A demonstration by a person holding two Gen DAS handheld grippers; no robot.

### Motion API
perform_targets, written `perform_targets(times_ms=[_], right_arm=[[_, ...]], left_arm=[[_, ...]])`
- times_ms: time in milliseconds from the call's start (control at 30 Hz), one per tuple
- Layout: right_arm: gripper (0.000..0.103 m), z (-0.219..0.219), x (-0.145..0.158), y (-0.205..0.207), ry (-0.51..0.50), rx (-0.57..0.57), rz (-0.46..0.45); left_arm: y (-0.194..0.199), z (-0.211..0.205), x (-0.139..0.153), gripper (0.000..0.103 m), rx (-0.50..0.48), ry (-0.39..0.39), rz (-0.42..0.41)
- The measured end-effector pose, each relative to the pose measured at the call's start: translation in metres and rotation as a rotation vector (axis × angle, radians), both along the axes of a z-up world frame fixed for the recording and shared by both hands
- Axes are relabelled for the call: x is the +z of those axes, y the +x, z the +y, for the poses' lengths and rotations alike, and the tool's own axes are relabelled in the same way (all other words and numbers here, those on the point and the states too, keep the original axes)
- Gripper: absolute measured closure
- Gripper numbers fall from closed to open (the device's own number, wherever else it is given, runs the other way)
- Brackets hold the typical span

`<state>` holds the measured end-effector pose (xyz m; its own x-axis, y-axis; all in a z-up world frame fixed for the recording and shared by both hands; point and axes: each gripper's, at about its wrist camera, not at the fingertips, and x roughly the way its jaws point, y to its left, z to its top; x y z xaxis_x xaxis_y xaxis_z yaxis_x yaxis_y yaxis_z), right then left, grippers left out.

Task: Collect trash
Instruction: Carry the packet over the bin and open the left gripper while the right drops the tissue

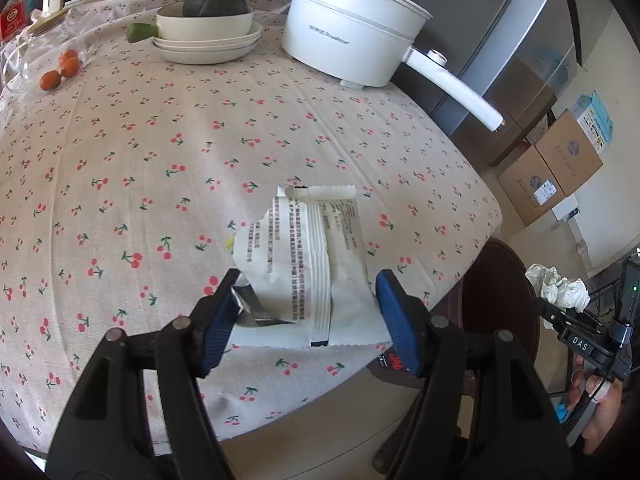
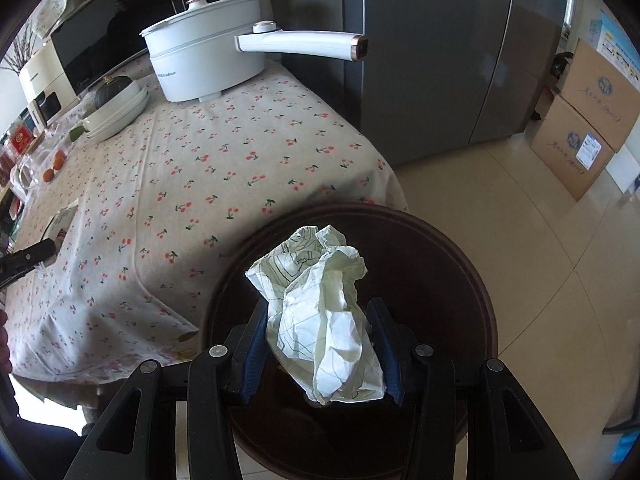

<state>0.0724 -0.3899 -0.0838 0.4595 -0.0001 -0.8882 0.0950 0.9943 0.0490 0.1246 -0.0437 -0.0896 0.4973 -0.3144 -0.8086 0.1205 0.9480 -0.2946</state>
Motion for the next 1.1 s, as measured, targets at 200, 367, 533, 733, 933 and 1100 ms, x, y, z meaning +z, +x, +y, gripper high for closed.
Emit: perform_targets(times_ms=[200, 367, 533, 733, 933, 1100], right_arm=[[0.054, -0.019, -0.008, -0.015, 0.002, -0.037, 0.025], [0.053, -0.029, -0.014, -0.025, 0.0, -0.05, 0.04], [0.053, -0.04, -0.019, -0.034, 0.003, -0.069, 0.054], [0.053, -0.056, -0.019, -0.044, 0.007, -0.105, 0.056], [0.053, -0.067, -0.021, -0.051, 0.004, -0.137, 0.069], [0.053, -0.068, -0.02, -0.051, 0.002, -0.144, 0.069]], left_arm=[[-0.015, -0.047, 0.001, 0.034, -0.134, 0.032, -0.02], [-0.021, -0.088, -0.002, 0.034, -0.233, 0.05, -0.028], [-0.024, -0.126, -0.002, 0.034, -0.327, 0.044, -0.041], [-0.025, -0.164, -0.006, 0.034, -0.422, 0.027, -0.051], [-0.027, -0.188, -0.009, 0.025, -0.529, -0.03, -0.042], [-0.025, -0.19, -0.009, 0.005, -0.504, 0.055, -0.041]])
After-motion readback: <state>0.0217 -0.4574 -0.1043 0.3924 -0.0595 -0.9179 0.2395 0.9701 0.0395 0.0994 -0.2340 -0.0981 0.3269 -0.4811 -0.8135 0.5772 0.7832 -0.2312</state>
